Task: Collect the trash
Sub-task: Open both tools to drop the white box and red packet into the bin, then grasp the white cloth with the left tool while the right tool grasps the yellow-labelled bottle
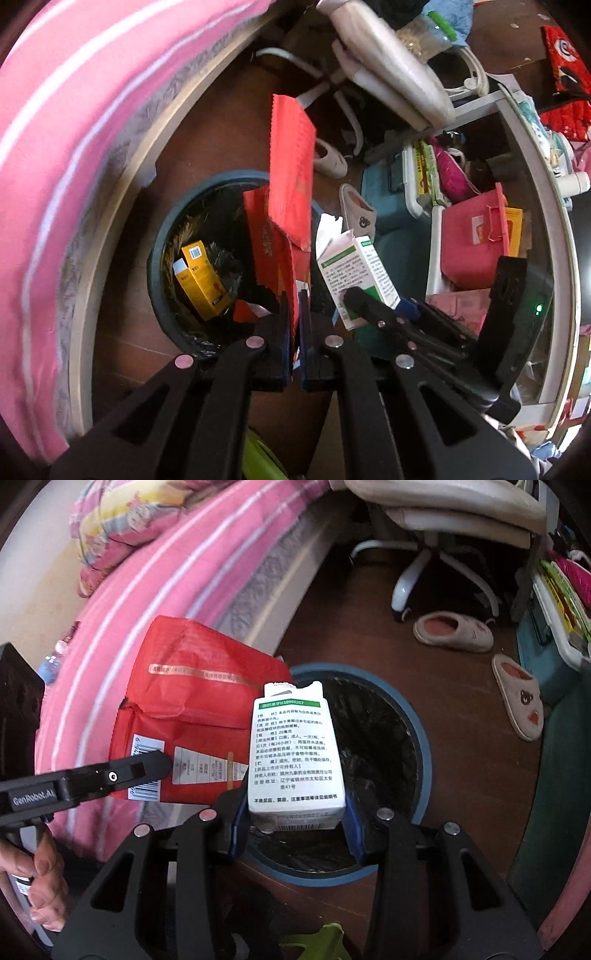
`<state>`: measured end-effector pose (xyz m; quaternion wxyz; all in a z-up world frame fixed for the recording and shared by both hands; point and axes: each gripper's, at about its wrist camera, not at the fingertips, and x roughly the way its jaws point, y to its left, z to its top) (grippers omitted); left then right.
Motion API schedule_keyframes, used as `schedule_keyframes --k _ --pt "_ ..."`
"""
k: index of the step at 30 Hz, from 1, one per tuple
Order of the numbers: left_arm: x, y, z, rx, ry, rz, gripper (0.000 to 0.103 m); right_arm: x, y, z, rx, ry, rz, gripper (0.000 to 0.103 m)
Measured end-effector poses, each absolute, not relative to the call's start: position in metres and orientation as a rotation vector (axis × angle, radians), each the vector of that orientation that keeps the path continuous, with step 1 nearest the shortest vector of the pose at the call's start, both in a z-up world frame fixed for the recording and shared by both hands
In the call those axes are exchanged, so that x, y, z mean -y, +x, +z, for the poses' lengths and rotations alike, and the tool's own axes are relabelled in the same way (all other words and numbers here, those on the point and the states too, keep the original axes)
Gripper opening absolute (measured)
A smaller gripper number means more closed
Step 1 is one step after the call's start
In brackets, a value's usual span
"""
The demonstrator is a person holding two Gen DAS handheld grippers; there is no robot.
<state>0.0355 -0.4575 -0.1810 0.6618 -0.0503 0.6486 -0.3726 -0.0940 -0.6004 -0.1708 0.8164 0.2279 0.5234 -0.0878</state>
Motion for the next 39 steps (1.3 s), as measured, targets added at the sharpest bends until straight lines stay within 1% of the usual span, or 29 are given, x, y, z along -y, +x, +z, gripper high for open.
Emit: schedule_keyframes --k 2,3,4,5,6,7,8,9,10,12,13,16,18,22,24,26,28,33,36,39 --pt "0.461 0.037 -0.188 -1.486 -0.107 -0.845 0.004 0.601 -0.091 -0.178 -1.137 0.483 -0.196 0.044" --pt "0.463 0.038 -0.194 -1.507 -0.105 -0.838 0.005 0.602 -0.09 -0.18 -1.144 0.477 -0.203 0.046" --pt "0.464 0.039 -0.198 -1.526 -0.102 -0.824 0.008 0.602 -0.089 -0.181 -1.149 0.472 -0.213 0.046" --pt "0.465 0.04 -0.201 -1.539 -0.096 -0.811 0.013 0.603 -0.09 -0.182 -1.152 0.463 -0.23 0.048" --pt "0.463 0.04 -0.203 -1.541 -0.088 -0.802 0.017 0.603 -0.09 -0.182 -1.154 0.457 -0.243 0.058" --pt "0.463 0.041 -0.204 -1.545 -0.082 -0.791 0.035 0.604 -0.091 -0.181 -1.152 0.451 -0.258 0.067" --pt "0.464 0.042 -0.202 -1.546 -0.084 -0.784 0.057 0.604 -0.094 -0.177 -1.139 0.445 -0.275 0.071" --pt "0.464 0.043 -0.2 -1.533 -0.088 -0.778 0.064 0.605 -0.096 -0.174 -1.129 0.441 -0.283 0.075" --pt "0.462 0.044 -0.195 -1.515 -0.087 -0.777 0.069 0.606 -0.097 -0.172 -1.124 0.439 -0.287 0.076" --pt "0.462 0.045 -0.189 -1.506 -0.097 -0.782 0.077 0.606 -0.101 -0.165 -1.117 0.43 -0.305 0.079" --pt "0.461 0.045 -0.186 -1.505 -0.11 -0.782 0.082 0.607 -0.103 -0.161 -1.11 0.431 -0.31 0.08" --pt "0.453 0.046 -0.172 -1.479 -0.139 -0.775 0.088 0.607 -0.108 -0.148 -1.083 0.429 -0.325 0.082" --pt "0.443 0.047 -0.156 -1.437 -0.152 -0.767 0.089 0.603 -0.11 -0.136 -1.063 0.429 -0.324 0.083" --pt "0.414 0.046 -0.111 -1.282 -0.201 -0.742 0.091 0.588 -0.108 -0.109 -1.016 0.418 -0.303 0.084" --pt "0.392 0.047 -0.083 -1.19 -0.24 -0.72 0.092 0.572 -0.103 -0.086 -0.974 0.394 -0.271 0.084" --pt "0.374 0.049 -0.064 -1.142 -0.276 -0.703 0.095 0.554 -0.093 -0.063 -0.935 0.361 -0.228 0.084" --pt "0.347 0.052 -0.043 -1.099 -0.309 -0.675 0.095 0.538 -0.085 -0.047 -0.909 0.339 -0.188 0.085" --pt "0.267 0.053 0.003 -0.974 -0.317 -0.609 0.095 0.465 -0.051 0.004 -0.83 0.256 -0.029 0.088" --pt "0.206 0.055 0.021 -0.907 -0.33 -0.522 0.095 0.419 -0.028 0.02 -0.818 0.238 0.07 0.089" --pt "0.139 0.058 0.027 -0.855 -0.368 -0.425 0.095 0.371 -0.005 0.023 -0.824 0.197 0.145 0.089"
